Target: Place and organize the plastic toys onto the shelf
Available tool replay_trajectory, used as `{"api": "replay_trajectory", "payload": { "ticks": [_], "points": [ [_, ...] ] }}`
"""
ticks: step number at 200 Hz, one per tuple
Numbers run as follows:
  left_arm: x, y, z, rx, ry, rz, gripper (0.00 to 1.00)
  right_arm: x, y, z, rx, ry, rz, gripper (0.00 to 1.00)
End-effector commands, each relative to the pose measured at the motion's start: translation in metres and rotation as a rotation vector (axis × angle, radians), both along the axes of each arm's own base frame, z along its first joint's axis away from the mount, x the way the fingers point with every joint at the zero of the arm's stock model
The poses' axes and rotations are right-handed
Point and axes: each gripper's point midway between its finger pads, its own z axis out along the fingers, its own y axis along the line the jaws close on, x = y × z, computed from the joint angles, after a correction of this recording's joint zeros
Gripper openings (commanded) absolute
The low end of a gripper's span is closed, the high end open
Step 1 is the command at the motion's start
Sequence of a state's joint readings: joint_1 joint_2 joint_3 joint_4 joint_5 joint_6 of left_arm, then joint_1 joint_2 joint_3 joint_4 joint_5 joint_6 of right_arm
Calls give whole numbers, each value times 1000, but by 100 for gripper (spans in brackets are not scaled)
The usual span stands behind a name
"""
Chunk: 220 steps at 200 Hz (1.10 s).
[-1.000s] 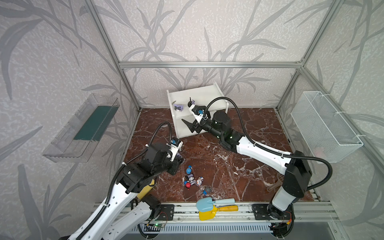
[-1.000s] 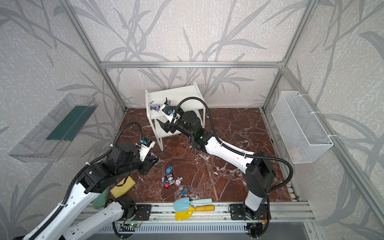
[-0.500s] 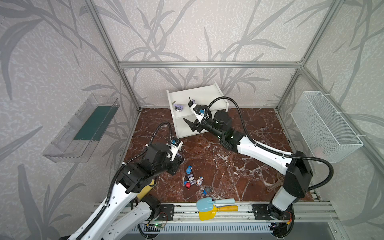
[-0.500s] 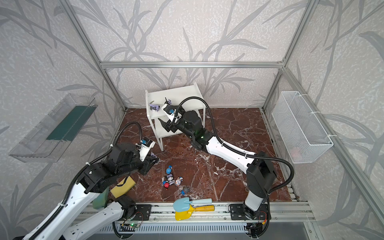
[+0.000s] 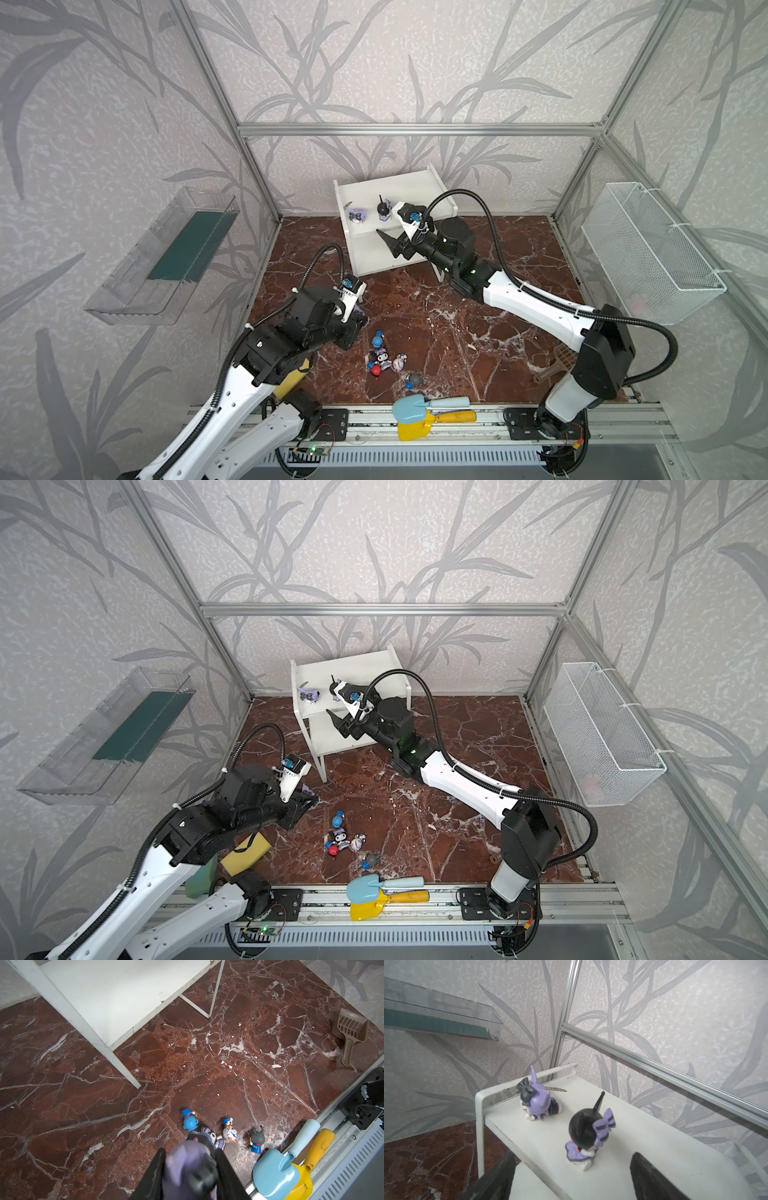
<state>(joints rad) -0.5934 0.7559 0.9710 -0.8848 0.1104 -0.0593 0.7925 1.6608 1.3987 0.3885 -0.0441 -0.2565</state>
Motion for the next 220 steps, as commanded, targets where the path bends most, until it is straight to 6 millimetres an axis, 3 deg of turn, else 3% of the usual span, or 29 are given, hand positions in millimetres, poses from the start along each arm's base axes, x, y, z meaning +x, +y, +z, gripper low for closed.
{"api": "replay_trajectory", "payload": {
  "ticks": [1, 97, 101, 110, 220],
  "points": [
    [1, 0, 3, 0, -20, -7, 32, 1, 3, 21, 28, -37, 23, 87],
    [-1, 4, 5, -6, -33, 1, 32, -1, 13, 29, 50, -27, 73, 87],
    [-1, 3, 5, -6, -33, 0, 32, 3, 18, 16, 33, -10, 74, 87],
    [-1, 3, 5, -6, -33, 0, 32, 4, 19, 13, 28, -4, 76, 87],
    [-2, 3, 6, -9, -36, 1, 32, -4, 25, 10, 32, 4, 104, 86]
  ]
}}
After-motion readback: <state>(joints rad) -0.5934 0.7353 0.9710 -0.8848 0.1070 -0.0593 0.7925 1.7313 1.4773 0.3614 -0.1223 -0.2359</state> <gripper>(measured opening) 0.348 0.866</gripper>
